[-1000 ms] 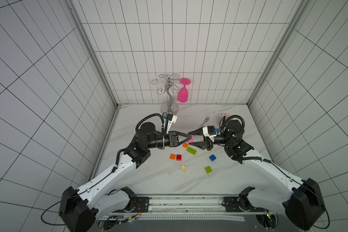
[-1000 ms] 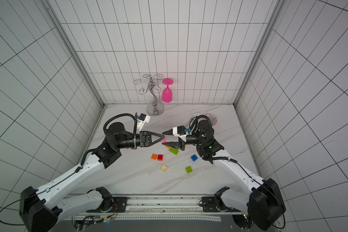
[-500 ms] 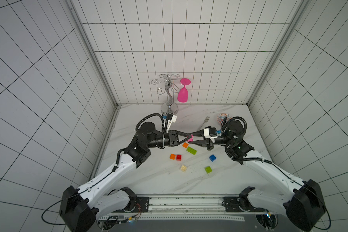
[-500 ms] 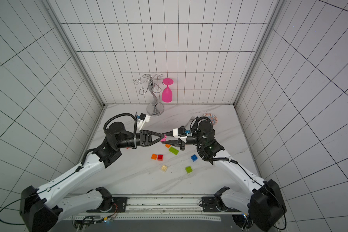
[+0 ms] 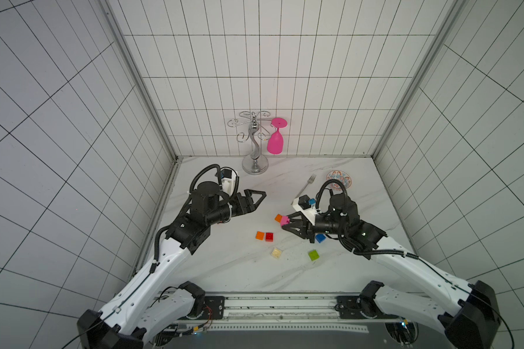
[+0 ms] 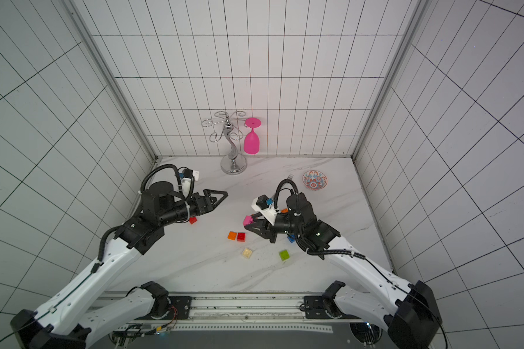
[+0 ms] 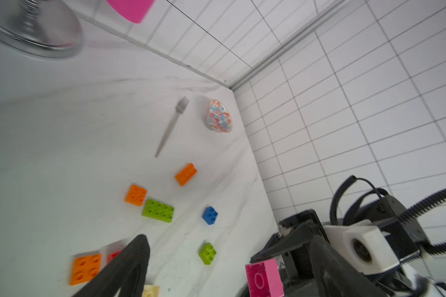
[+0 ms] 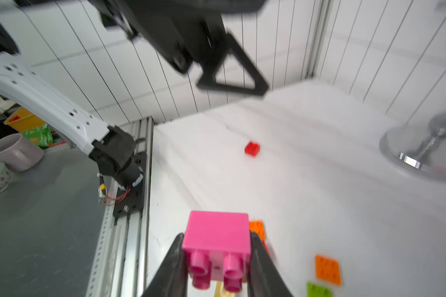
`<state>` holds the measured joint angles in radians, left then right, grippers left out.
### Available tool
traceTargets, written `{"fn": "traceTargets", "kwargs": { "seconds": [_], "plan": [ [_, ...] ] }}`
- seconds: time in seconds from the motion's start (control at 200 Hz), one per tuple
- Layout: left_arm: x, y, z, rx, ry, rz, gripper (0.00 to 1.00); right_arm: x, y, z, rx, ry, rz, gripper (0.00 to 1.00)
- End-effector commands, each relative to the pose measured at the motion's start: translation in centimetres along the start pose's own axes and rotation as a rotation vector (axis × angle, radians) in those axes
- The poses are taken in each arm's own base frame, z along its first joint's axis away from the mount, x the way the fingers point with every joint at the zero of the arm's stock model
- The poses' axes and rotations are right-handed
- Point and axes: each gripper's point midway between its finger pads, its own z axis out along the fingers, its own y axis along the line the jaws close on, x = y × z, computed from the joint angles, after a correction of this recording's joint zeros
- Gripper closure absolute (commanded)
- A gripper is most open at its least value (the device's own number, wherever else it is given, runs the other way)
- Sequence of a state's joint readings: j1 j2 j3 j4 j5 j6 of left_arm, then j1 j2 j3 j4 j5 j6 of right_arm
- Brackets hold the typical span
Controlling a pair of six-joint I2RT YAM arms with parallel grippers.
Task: Assemble the letter r with lego
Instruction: Adjust the lego brick at the center of the board.
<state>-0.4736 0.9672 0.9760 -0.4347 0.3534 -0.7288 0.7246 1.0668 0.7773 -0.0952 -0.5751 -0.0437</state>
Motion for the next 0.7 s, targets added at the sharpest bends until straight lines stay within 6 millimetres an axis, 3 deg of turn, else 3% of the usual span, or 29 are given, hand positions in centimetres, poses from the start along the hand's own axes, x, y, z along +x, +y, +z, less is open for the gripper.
{"fn": "traceTargets", "kwargs": {
  "seconds": [0.0, 0.115, 0.21, 0.31, 0.455, 0.695],
  "plan": [
    [0.9, 6.4, -2.0, -0.350, 0.011, 0.076, 0.11, 9.3, -4.0, -1.2, 0.320, 0.400, 0.303, 1.00],
    [1.4, 7.0, -2.0, -0.365, 0.021, 0.076, 0.11, 12.4, -4.3, -1.9, 0.376, 0.677, 0.441, 1.00],
    [1.6, 7.2, -1.7, -0.365, 0.028, 0.067, 0.12, 12.7, -5.1, -0.4, 0.406, 0.729, 0.544, 1.00],
    [1.9, 7.7, -1.6, -0.380, 0.040, 0.063, 0.12, 14.4, -6.2, -0.5, 0.472, 0.866, 0.550, 1.00],
    [2.5, 8.5, -1.5, -0.407, 0.062, 0.060, 0.12, 15.3, -8.9, -0.5, 0.607, 0.919, 0.506, 1.00],
    [3.3, 9.5, -1.5, -0.447, 0.097, 0.060, 0.12, 17.4, -10.8, -0.2, 0.617, 0.969, 0.610, 0.97]
  ]
}}
